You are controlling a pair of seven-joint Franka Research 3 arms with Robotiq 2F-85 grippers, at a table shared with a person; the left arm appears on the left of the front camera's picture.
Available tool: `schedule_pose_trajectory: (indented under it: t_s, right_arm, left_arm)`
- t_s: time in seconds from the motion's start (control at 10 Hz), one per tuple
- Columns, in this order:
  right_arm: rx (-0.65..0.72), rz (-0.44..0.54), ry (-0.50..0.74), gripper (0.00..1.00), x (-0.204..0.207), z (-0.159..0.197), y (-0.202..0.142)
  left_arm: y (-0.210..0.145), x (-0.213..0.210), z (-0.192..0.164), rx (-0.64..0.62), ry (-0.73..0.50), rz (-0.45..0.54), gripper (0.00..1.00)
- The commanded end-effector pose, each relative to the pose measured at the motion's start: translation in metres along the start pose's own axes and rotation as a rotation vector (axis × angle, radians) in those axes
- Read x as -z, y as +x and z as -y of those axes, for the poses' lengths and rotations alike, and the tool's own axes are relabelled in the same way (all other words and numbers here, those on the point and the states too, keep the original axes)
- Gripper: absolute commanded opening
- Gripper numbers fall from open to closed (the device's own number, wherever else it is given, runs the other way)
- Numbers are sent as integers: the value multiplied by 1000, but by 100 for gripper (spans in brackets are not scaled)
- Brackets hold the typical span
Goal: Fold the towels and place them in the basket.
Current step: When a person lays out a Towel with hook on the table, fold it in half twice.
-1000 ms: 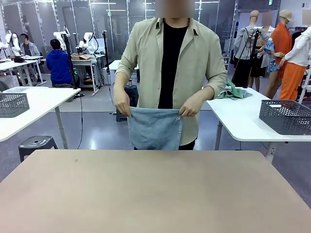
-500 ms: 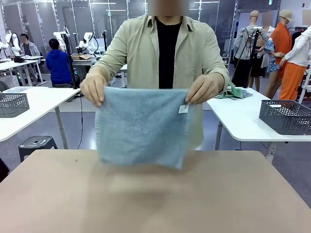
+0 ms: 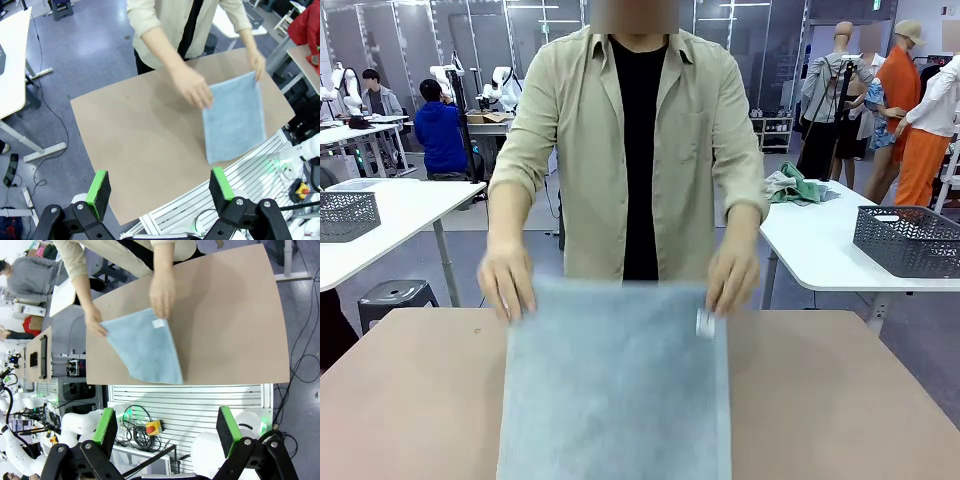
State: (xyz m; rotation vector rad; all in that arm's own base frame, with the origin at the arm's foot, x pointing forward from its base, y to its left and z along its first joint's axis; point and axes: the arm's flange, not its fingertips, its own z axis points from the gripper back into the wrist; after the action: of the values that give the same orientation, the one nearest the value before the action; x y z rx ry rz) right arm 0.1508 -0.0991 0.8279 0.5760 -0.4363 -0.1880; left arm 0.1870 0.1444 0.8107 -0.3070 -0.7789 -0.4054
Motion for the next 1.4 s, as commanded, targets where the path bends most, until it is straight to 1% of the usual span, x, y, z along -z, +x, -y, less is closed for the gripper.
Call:
schedule_pose_trajectory:
  t_s: [0.0, 0.7, 0.8, 1.0, 1.3]
  right_arm:
    - [-1, 0, 0, 100, 0, 0, 0]
    - [-1, 0, 0, 100, 0, 0, 0]
    - [0, 0, 0, 100, 0, 0, 0]
    - [-68, -26, -14, 100, 9, -15, -3]
    - [-291, -122, -52, 100, 47, -69, -31]
  left_arm:
    - [0, 0, 2, -13, 23, -9, 100]
    - [0, 0, 2, -13, 23, -9, 100]
    - [0, 0, 0, 0, 0, 0, 100]
    - [6, 3, 20, 65, -1, 3, 100]
    - [18, 17, 87, 278, -50, 22, 100]
